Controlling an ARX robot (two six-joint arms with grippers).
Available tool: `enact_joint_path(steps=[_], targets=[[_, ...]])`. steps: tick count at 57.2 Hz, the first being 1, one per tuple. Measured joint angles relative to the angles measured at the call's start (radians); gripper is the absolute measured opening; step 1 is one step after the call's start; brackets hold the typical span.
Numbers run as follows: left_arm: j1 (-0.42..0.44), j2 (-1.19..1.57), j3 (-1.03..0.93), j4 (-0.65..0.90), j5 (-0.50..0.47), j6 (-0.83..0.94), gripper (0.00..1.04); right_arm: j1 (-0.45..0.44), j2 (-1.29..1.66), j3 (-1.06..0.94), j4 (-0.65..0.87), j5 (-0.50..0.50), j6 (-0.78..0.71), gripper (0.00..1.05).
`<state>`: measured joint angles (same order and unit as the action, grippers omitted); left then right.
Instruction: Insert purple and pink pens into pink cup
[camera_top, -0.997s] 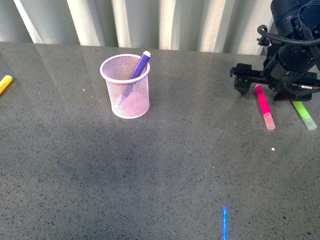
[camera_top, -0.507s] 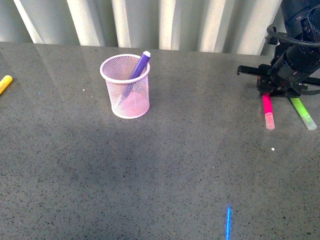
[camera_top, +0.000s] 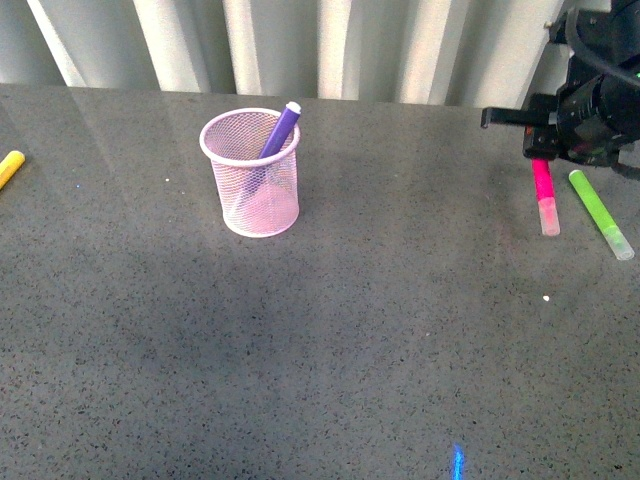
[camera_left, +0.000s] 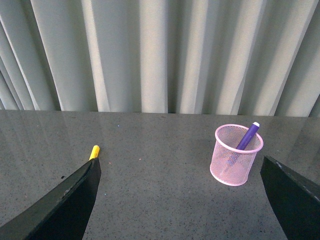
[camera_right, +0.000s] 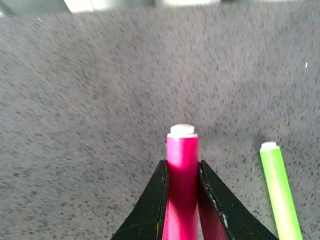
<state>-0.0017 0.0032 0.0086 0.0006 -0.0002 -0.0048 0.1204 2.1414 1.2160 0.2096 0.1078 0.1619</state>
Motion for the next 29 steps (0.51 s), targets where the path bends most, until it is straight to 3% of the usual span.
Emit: enact_joint_path(steps=[18,29], targets=[[0.000,0.000,0.000,0.000,0.000,0.000,0.98,0.100,-0.189,-0.145,0.356,-0.130,-0.084,0.12],[0.000,0.000,0.000,0.000,0.000,0.000,0.98,0.237,-0.188,-0.103,0.536,-0.199,-0.112,0.12]])
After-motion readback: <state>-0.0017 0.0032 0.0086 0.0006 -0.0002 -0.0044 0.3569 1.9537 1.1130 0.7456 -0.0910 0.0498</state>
